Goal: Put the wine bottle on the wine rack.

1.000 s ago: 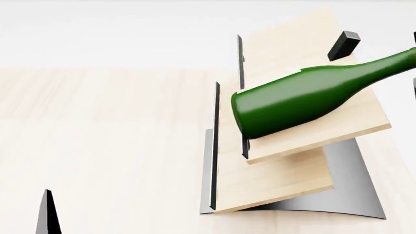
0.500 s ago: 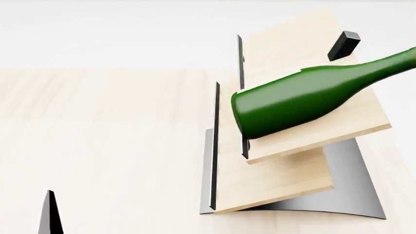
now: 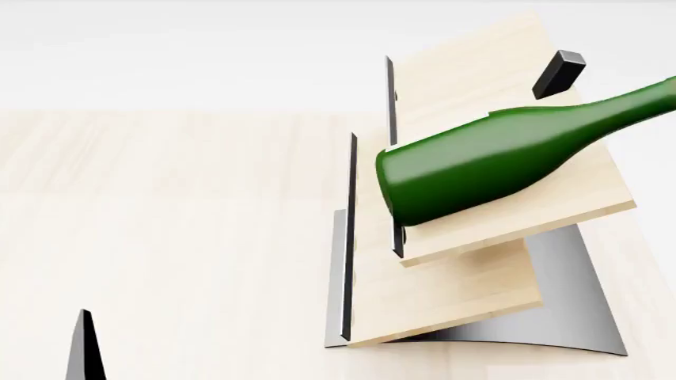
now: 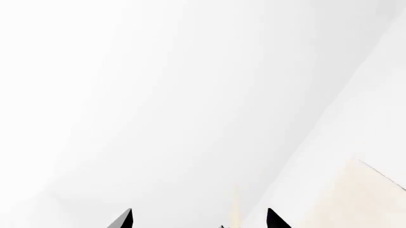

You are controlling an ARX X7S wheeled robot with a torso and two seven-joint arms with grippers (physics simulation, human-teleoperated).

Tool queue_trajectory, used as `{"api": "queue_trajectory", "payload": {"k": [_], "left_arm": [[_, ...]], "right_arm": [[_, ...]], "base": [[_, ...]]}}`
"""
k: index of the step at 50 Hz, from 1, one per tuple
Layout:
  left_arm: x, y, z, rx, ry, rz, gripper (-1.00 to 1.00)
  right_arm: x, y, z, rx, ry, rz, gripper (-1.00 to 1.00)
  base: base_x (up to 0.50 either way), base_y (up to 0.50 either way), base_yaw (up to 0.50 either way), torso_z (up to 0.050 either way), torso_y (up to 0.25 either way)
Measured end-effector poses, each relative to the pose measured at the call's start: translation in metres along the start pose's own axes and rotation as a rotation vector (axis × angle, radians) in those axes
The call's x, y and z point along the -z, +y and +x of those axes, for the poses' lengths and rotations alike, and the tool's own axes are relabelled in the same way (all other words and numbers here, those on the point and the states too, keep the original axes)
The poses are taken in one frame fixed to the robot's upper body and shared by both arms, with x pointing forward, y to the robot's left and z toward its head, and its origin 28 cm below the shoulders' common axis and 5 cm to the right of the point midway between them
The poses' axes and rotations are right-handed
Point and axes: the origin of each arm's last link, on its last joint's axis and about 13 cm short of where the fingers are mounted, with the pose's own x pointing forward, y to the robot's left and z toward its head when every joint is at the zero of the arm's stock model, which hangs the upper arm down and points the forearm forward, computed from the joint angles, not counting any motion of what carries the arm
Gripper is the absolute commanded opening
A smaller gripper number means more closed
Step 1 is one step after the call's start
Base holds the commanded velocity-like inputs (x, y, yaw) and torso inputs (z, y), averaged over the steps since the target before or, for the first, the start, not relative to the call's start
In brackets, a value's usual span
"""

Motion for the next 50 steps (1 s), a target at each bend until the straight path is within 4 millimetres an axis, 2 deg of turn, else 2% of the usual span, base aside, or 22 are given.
{"api": "queue_trajectory", "payload": {"k": [10, 29, 50], "left_arm": [[0.000, 0.000, 0.000, 0.001, 0.000, 0.000, 1.00], [0.001, -0.001, -0.001, 0.005, 0.003, 0.000, 1.00], [0.002, -0.001, -0.001, 0.006, 0.006, 0.000, 1.00]], "right_arm": [[0.006, -0.001, -0.016, 0.040, -0.149, -0.241, 1.00], [0.016, 0.008, -0.044, 0.015, -0.377, -0.510, 1.00], [0.015, 0.036, -0.071, -0.101, -0.537, -0.591, 1.00]], "base": [[0.00, 0.00, 0.00, 0.000, 0.000], [0.00, 0.00, 0.00, 0.000, 0.000], [0.00, 0.00, 0.00, 0.000, 0.000]]}}
